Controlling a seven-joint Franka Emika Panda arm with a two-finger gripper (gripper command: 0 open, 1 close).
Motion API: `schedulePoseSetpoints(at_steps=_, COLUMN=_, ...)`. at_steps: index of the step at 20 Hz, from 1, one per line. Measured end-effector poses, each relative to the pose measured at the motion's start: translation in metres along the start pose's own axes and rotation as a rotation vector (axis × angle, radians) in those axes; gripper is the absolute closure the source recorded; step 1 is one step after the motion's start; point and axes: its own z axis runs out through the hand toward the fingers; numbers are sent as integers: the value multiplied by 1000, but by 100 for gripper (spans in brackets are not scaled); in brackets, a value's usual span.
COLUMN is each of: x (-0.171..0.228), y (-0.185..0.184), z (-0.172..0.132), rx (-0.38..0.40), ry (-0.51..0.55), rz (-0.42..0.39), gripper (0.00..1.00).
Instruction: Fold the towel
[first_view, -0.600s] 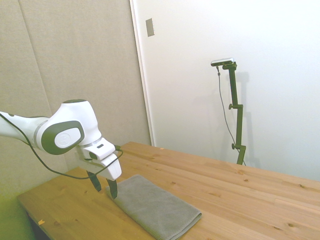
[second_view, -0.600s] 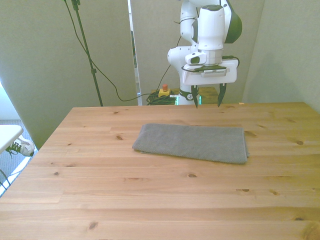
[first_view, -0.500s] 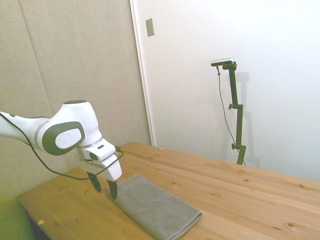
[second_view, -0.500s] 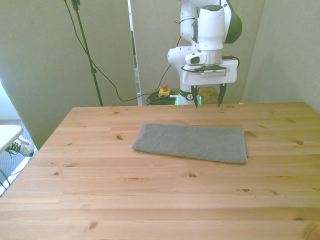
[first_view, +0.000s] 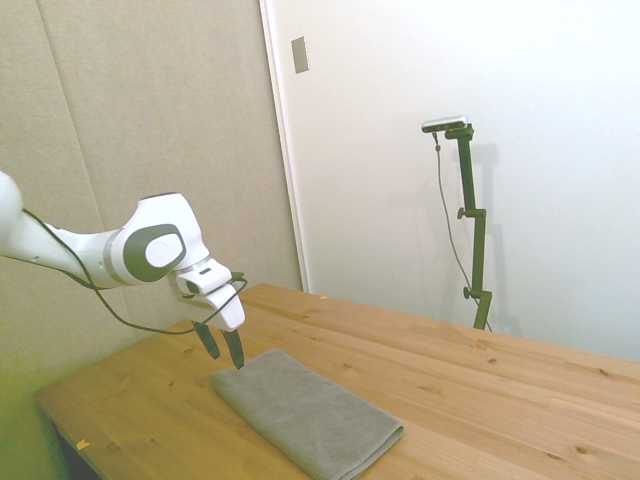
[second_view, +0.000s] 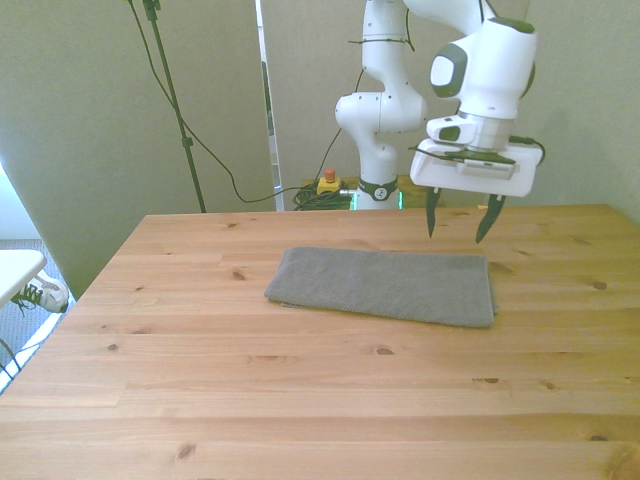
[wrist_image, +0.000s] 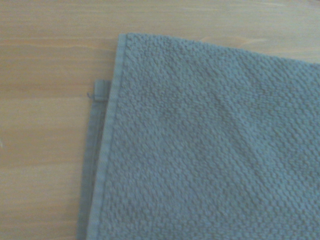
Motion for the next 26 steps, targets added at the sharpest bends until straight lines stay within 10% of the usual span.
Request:
schedulePoseSetpoints(at_steps=10, x=-82, y=-110, z=31, rx=-235, ry=179, rz=10, gripper=0)
schedulePoseSetpoints(at_steps=26, x=-76, y=-119, z=52, rx=-354, ry=266, rz=-2, gripper=0)
